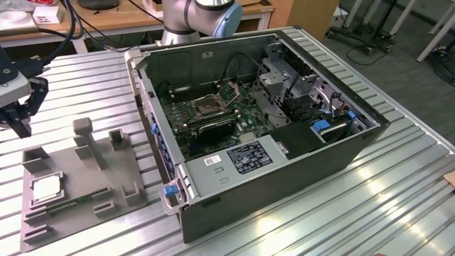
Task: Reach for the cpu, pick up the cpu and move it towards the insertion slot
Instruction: 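Reach for the cpu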
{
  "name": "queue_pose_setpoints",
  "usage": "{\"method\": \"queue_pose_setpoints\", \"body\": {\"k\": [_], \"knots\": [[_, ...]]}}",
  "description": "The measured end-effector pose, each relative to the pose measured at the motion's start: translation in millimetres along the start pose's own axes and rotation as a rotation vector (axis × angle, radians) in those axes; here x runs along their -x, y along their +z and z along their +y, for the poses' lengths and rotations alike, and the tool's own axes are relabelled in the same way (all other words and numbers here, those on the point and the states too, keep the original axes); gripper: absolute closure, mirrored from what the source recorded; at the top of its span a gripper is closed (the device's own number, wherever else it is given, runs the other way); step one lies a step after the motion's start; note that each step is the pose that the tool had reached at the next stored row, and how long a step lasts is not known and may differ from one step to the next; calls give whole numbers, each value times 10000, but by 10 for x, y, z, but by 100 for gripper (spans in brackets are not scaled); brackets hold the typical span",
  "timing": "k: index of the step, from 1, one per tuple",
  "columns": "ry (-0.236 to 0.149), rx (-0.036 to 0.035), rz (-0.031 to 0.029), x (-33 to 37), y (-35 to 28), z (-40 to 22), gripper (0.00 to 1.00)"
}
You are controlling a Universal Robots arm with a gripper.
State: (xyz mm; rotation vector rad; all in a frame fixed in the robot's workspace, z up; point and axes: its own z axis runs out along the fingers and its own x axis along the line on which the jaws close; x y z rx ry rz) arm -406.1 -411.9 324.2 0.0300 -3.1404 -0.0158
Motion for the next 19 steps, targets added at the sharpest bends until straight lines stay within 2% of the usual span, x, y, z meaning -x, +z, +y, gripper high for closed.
{"method": "queue_pose_setpoints", "body": {"k": [19], "knots": [[1, -44, 2, -29, 55, -12, 89]]}}
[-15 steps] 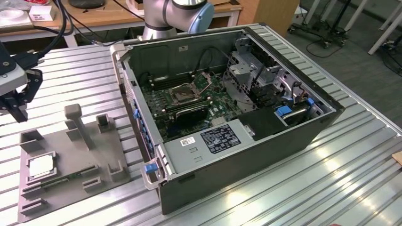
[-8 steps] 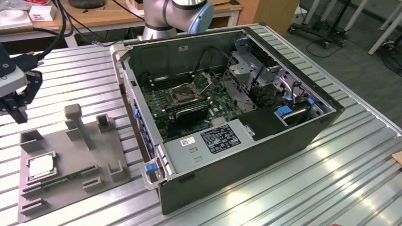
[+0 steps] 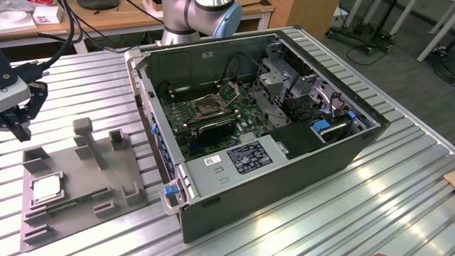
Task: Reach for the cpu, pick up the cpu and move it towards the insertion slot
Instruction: 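Reach for the cpu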
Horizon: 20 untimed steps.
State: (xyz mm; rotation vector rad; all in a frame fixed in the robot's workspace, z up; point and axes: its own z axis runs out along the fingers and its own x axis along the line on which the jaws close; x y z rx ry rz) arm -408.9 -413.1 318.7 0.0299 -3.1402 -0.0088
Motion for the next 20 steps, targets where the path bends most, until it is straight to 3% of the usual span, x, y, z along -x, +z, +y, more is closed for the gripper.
{"method": "queue_pose_setpoints", "body": {"k": [20], "knots": [[-2, -28, 0, -14, 39, -14, 89]]}}
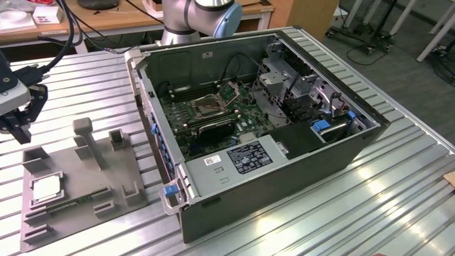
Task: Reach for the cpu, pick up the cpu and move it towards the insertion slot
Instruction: 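Reach for the cpu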
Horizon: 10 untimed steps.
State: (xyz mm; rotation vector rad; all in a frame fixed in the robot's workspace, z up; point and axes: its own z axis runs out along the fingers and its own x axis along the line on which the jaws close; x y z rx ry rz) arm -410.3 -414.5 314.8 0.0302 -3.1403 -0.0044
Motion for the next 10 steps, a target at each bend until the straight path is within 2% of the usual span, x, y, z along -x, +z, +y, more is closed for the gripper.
{"method": "queue_pose_setpoints", "body": {"k": [10], "knots": [[2, -6, 1, -7, 23, -6, 89]]}}
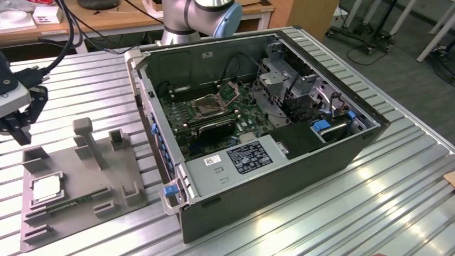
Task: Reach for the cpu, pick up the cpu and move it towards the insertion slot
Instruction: 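Reach for the cpu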
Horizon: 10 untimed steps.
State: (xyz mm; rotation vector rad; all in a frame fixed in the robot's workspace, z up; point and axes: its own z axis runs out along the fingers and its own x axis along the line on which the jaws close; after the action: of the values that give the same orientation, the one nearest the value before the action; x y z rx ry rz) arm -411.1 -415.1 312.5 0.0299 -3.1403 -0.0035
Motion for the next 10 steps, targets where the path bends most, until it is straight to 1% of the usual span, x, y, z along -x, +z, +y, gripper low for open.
{"method": "queue_pose_setpoints", "body": {"k": [10], "knots": [[0, -4, -2, -2, 16, -1, 89]]}}
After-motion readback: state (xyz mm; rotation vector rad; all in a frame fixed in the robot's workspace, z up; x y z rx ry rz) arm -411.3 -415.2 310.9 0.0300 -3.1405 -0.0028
